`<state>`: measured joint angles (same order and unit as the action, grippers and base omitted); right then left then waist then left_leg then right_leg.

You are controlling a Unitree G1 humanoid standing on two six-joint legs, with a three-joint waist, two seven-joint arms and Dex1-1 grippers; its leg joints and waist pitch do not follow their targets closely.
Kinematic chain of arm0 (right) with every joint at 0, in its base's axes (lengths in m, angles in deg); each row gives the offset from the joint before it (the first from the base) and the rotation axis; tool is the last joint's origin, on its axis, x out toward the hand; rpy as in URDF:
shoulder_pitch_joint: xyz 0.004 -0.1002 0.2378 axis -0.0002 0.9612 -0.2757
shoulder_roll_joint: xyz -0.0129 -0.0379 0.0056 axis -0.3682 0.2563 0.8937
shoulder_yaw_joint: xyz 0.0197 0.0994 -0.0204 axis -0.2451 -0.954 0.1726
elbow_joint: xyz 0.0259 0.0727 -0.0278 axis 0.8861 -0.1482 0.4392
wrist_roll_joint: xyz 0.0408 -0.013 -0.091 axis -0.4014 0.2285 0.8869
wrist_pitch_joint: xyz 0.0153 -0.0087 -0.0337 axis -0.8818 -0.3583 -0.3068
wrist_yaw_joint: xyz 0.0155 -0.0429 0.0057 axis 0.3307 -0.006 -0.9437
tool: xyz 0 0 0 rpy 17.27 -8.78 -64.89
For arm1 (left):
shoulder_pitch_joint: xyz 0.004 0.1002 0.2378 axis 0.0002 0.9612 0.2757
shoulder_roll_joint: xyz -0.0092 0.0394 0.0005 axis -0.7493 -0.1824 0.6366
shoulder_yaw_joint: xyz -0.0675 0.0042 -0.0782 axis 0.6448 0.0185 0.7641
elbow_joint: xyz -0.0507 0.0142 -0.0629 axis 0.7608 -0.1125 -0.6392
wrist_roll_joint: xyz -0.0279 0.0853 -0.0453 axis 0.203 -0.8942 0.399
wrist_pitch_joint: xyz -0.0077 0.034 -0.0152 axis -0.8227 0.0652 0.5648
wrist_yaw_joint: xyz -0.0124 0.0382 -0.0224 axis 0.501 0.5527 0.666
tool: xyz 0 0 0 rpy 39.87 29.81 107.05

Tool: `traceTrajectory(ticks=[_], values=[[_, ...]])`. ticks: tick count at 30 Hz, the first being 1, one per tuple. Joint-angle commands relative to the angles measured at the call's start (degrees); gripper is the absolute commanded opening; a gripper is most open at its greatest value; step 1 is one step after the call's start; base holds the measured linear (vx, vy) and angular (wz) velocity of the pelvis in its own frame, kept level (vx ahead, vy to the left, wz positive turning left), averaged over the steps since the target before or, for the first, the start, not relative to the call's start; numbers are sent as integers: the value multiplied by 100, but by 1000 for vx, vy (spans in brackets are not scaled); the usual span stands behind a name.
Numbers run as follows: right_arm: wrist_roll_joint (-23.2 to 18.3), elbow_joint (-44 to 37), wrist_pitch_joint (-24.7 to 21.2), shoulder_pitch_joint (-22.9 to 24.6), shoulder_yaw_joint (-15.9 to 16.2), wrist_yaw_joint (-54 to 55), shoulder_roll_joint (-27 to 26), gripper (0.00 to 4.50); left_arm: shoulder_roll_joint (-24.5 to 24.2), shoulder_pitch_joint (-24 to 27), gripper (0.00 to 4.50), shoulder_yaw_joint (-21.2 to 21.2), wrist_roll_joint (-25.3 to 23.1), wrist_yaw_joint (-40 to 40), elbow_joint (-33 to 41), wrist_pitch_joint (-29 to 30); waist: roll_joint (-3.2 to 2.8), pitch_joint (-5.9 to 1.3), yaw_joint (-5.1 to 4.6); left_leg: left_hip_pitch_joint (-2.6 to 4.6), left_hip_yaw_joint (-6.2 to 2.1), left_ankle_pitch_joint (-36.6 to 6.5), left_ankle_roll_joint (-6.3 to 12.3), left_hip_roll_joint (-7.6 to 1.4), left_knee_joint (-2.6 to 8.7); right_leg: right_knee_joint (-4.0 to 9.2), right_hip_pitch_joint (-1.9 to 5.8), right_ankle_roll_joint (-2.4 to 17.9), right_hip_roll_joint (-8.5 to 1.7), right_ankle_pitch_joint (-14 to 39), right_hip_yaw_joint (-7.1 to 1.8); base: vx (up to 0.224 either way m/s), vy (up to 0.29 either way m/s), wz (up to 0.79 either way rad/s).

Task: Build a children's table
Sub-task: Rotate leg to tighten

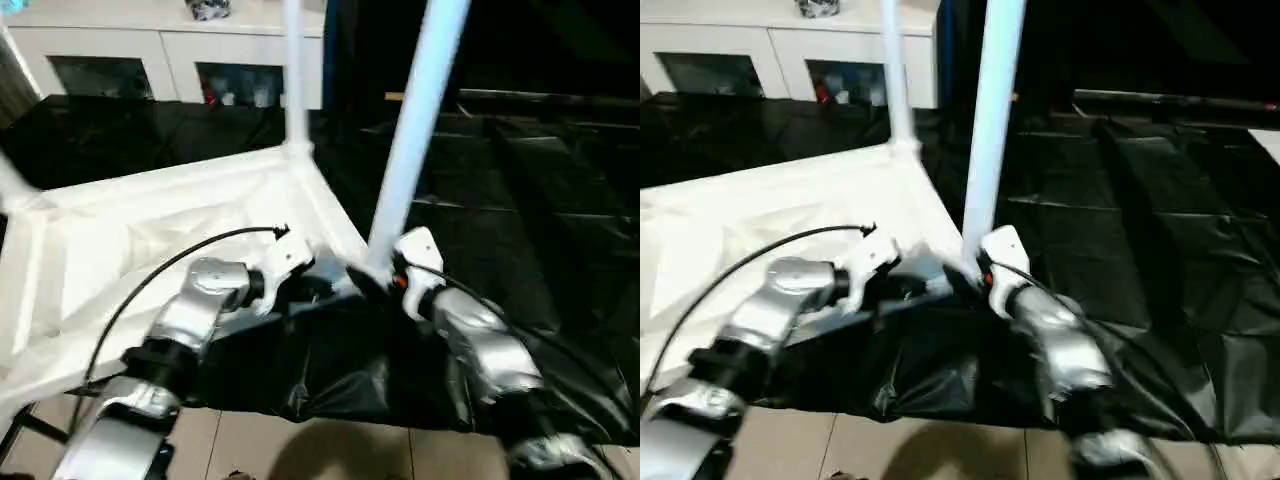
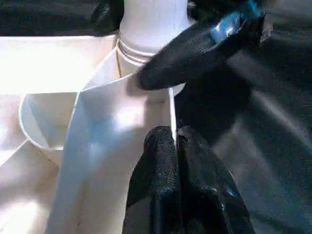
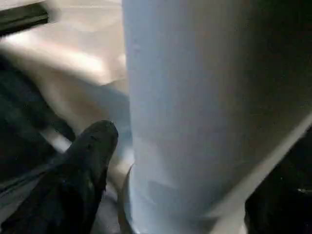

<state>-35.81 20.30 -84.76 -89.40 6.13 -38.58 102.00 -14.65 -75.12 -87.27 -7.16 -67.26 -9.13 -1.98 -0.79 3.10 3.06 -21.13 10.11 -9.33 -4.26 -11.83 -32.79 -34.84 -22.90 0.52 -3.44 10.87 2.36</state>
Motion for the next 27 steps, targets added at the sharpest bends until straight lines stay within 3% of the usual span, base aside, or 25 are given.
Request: traceTrajectory(ticks=[1, 5, 9, 11, 17, 24, 25, 27], values=[[-179, -246, -111, 16, 226, -457, 17, 378, 53, -72, 0, -210, 11, -337, 131, -259, -49, -357, -1, 71, -13, -1559, 172, -111, 342, 445, 290, 1316, -348, 866, -216, 0, 0, 0], [-271, -387, -211, 89, 352, -1092, 317, 378, -41, -169, 0, -171, 5, -501, -22, -303, -55, -352, 34, 93, -16, -1674, 91, -124, 347, 455, 270, 1287, -354, 1148, -218, 0, 0, 0], [-357, -565, -267, 167, 558, -1715, 675, 345, -222, -251, 0, -193, 114, -821, -104, -341, 2, -364, 76, 81, -10, -1524, 136, -122, 332, 439, 286, 1286, -362, 1053, -216, 0, 0, 0], [-345, -583, -257, 164, 608, -1847, 742, 326, -263, -248, 0, -199, 149, -904, -104, -356, -12, -363, 98, 73, -6, -1477, 163, -123, 323, 431, 282, 1296, -365, 1042, -214, 0, 0, 0], [-298, -615, -257, 105, 715, -2085, 817, 275, -288, -192, 0, -181, 136, -1011, -136, -377, 43, -363, 124, 73, -3, -1405, 165, -124, 322, 432, 275, 1262, -373, 1152, -214, 0, 0, 0], [-288, -579, -193, 102, 809, -2206, 832, 265, -377, -136, 0, -211, 190, -1068, -82, -336, 38, -366, 162, 70, -1, -1320, 184, -126, 319, 428, 269, 1219, -378, 1168, -212, 0, 0, 0], [-281, -552, -178, 110, 797, -2161, 802, 265, -387, -134, 0, -202, 171, -1027, -83, -340, 7, -366, 166, 74, -6, -1339, 170, -127, 320, 424, 264, 1220, -379, 1174, -212, 0, 0, 0], [-276, -539, -170, 113, 789, -2137, 788, 265, -390, -134, 0, -198, 162, -1007, -82, -339, 26, -360, 160, 76, -6, -1396, 146, -126, 328, 434, 266, 1204, -371, 1236, -208, 0, 0, 0]])
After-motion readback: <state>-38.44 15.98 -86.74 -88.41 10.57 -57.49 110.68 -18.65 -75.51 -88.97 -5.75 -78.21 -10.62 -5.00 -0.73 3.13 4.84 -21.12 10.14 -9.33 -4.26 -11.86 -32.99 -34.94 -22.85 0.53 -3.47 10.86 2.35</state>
